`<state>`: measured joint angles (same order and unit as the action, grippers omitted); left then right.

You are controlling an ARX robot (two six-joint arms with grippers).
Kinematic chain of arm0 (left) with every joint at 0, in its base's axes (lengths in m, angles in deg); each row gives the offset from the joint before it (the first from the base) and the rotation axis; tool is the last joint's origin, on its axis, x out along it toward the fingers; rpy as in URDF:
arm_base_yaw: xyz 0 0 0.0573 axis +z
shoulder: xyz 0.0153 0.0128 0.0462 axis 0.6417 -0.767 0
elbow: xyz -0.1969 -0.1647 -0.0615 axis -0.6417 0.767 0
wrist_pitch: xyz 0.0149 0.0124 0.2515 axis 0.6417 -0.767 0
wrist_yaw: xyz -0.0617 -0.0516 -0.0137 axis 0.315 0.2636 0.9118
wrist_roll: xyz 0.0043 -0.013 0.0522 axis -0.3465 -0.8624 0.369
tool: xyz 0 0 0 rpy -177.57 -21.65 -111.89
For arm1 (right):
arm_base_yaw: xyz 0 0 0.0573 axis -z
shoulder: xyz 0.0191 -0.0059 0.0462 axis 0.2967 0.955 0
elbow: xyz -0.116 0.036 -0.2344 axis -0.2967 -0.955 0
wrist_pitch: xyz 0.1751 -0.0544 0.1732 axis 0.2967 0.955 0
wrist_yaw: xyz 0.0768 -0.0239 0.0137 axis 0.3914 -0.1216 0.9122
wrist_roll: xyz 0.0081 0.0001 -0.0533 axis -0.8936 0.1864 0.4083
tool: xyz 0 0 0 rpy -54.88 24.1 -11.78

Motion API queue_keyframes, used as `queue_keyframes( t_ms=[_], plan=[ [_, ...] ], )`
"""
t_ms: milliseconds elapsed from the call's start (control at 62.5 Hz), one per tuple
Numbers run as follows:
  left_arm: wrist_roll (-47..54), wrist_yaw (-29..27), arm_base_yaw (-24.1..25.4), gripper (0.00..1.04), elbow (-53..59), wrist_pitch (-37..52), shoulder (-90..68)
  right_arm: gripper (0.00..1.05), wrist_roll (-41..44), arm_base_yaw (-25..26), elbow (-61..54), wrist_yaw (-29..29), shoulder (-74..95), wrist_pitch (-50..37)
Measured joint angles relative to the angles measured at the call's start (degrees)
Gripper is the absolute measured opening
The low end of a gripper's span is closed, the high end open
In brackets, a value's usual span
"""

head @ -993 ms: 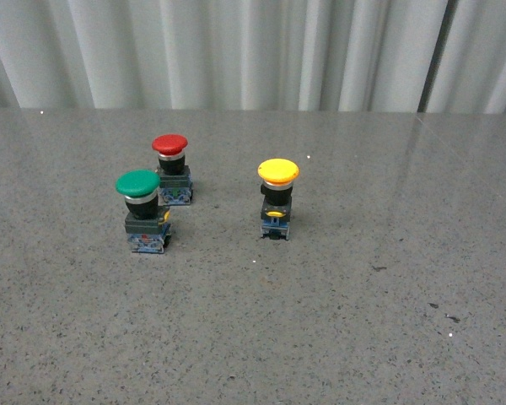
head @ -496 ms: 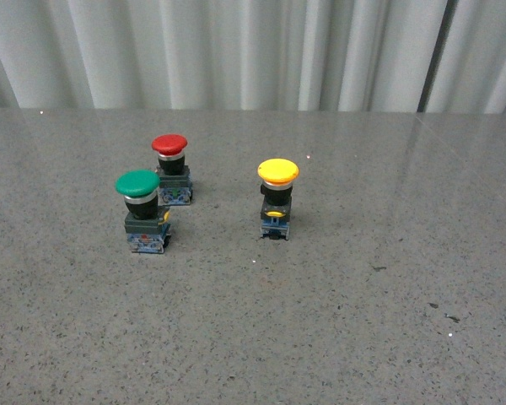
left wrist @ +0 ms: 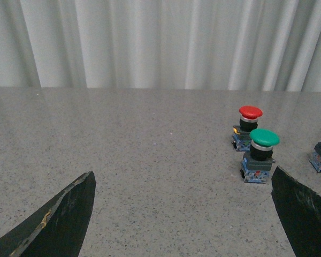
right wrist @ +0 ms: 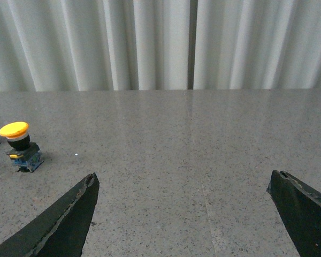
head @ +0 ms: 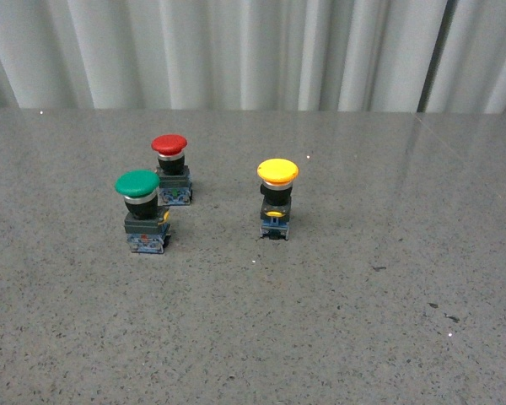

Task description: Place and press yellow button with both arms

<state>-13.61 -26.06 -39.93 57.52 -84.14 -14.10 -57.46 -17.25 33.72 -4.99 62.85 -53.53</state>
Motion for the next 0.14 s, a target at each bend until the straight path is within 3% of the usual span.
queue_keyframes(
  t_ms=[144],
  plan=[
    [0.0, 0.0, 0.0, 0.98, 0.0, 0.0, 0.0, 0.98, 0.0, 0.0, 0.0, 0.0, 0.0, 0.02]
  ],
)
